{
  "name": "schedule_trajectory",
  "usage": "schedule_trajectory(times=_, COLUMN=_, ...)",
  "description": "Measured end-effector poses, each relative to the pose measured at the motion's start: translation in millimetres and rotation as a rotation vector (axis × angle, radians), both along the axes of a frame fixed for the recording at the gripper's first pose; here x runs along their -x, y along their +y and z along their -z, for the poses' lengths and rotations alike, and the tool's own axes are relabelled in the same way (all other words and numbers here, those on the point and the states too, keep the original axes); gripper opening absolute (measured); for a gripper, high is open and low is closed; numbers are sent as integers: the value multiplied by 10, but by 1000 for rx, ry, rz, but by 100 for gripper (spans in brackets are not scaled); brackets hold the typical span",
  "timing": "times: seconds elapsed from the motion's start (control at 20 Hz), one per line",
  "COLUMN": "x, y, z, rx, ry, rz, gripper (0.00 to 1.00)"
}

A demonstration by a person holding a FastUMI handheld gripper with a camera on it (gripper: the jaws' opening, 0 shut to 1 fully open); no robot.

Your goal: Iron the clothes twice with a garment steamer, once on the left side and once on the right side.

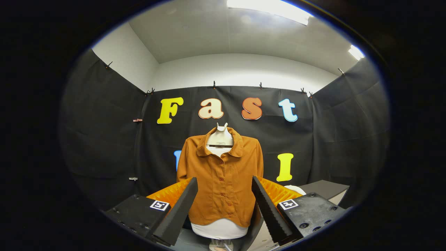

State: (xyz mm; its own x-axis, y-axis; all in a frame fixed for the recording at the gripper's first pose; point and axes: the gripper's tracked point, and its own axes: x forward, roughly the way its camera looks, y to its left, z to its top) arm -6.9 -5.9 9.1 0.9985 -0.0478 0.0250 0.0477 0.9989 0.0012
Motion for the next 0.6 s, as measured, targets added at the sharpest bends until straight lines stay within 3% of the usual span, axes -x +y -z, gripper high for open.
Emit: schedule_trajectory(times=0.6, x=-31, y=40, z=72, rx=12, ry=20, rz=32, gripper=98)
